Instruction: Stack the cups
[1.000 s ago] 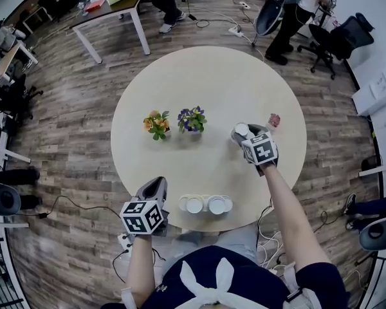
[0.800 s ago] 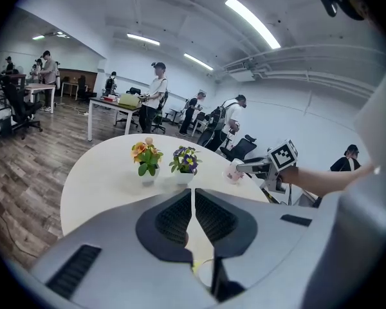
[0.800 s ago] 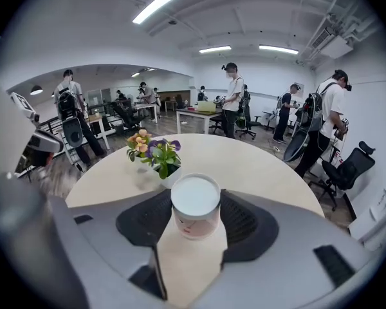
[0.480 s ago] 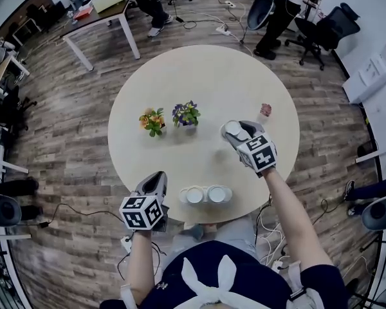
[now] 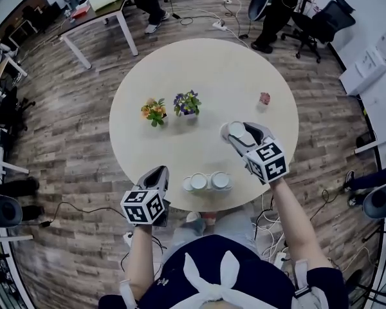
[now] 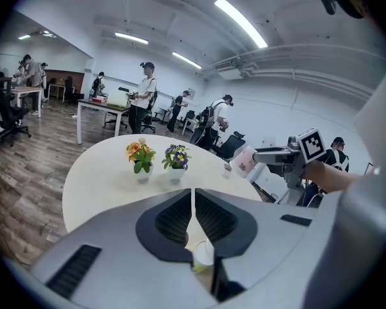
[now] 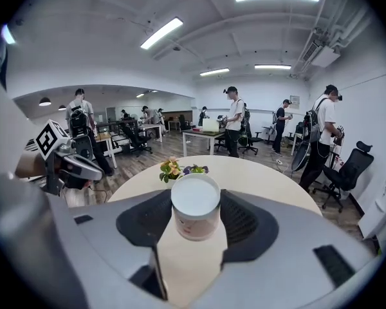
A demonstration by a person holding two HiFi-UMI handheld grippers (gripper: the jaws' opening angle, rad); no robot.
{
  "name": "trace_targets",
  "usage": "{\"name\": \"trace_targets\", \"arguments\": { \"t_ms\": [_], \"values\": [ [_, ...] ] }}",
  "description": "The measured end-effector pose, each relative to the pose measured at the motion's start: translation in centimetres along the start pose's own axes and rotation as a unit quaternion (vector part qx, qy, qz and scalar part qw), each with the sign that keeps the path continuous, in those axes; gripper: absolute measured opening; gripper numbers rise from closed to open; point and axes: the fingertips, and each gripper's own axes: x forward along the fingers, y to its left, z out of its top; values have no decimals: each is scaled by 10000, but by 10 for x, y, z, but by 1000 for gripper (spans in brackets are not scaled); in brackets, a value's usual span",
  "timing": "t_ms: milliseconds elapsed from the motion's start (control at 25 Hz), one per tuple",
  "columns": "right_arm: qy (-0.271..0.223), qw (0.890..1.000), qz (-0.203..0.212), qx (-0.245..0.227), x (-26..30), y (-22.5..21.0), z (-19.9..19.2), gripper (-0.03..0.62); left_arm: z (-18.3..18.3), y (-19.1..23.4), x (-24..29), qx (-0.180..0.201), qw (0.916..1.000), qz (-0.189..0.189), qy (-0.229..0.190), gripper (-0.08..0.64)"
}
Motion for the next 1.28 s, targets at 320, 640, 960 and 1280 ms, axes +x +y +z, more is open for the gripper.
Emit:
{"name": "trace_targets", "arguments": {
  "t_ms": [320, 640, 960, 1280],
  "values": [
    [-146, 9997, -158, 116, -33, 28, -7, 241, -8, 0, -15, 97, 9999, -120, 41, 32],
    [-191, 9993, -87, 303, -49, 61, -17, 241, -17, 0, -27, 149, 9997, -184, 75, 32],
    [-186, 9996, -66, 197, -64, 86, -18, 241, -24, -3, -38, 164, 9995, -269, 74, 34],
    [-145, 9998, 83, 99, -71, 112, -16, 241, -31, -8, -44, 192, 9991, -353, 104, 32]
  ]
}}
